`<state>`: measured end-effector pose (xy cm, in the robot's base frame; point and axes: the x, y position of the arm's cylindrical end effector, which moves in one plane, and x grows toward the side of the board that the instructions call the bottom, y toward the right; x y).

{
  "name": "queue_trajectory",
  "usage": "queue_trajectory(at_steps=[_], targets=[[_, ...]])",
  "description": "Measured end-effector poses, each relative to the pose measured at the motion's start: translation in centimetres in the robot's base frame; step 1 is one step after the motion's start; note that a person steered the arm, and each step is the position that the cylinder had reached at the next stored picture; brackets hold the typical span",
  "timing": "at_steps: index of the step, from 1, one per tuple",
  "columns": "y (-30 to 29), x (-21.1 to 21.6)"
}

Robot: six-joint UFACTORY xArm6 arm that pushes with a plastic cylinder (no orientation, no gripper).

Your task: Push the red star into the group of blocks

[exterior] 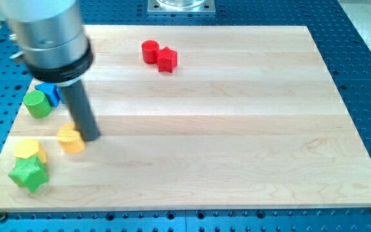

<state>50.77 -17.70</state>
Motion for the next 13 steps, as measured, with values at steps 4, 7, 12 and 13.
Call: queue_trajectory(at_steps=[4, 7, 12, 13], targets=[[12.4, -11.4], [17.9, -25.9], [20.0, -17.5], [22.4, -17.5]])
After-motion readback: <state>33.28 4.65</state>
